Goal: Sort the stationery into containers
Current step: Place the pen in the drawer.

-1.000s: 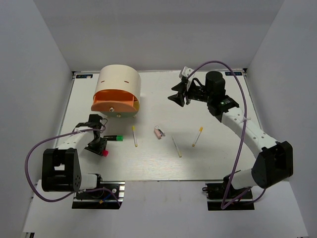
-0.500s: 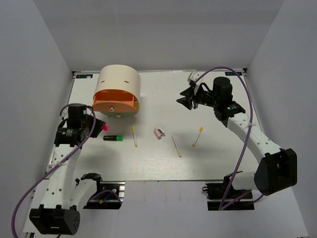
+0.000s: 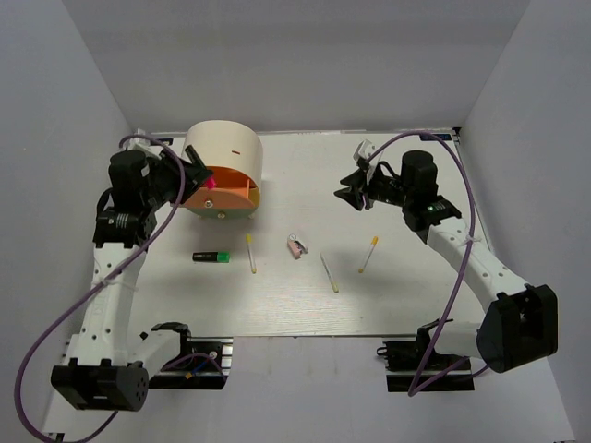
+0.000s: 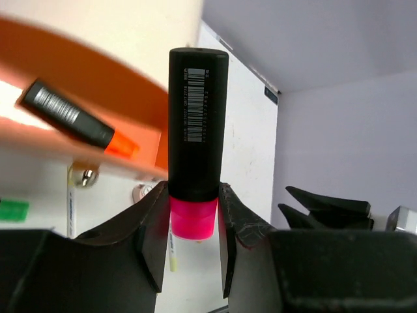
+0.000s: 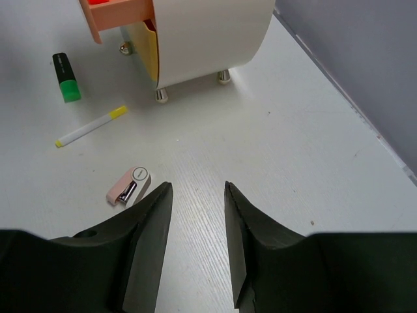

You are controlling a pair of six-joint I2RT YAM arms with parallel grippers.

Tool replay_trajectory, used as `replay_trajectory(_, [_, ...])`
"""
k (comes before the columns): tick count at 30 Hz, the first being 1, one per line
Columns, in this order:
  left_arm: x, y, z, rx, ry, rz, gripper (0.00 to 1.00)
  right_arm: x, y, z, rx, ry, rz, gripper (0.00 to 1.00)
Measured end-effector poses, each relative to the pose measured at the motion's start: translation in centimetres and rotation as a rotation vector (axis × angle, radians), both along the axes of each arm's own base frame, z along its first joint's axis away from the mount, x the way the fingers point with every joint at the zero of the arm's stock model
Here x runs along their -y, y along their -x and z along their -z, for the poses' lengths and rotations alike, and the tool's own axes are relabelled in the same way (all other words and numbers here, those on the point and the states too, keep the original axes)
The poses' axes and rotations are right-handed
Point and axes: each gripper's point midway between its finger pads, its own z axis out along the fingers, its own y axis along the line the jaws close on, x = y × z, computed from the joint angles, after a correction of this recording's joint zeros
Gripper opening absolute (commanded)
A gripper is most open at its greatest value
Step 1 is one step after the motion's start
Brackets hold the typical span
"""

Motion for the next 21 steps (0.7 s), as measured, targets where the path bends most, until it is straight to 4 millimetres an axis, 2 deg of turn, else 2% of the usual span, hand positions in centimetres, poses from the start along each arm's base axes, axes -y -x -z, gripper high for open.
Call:
replay_trajectory(6, [0.3, -3.4, -2.3, 0.156, -0.17, 0.113, 0.0, 0.7, 0.5, 0.5, 0.002, 0.004, 0.01, 0.45])
replay_trajectory(12, [-0.7, -3.9, -5.2, 0.419, -0.433, 0.162, 0.0, 1.0, 0.6, 1.1, -0.009, 0.007, 0.016, 0.46])
replay_trajectory(16, [-1.2, -3.6, -5.3, 0.529, -0.586, 0.188, 0.0, 1.1, 0.5, 1.0, -0.002, 0.003, 0.019, 0.46])
replay_trajectory(21, [-1.6, -4.2, -4.1, 0.544, -0.69, 0.218, 0.04, 1.1, 0.4, 1.0, 0.001, 0.001, 0.021, 0.46])
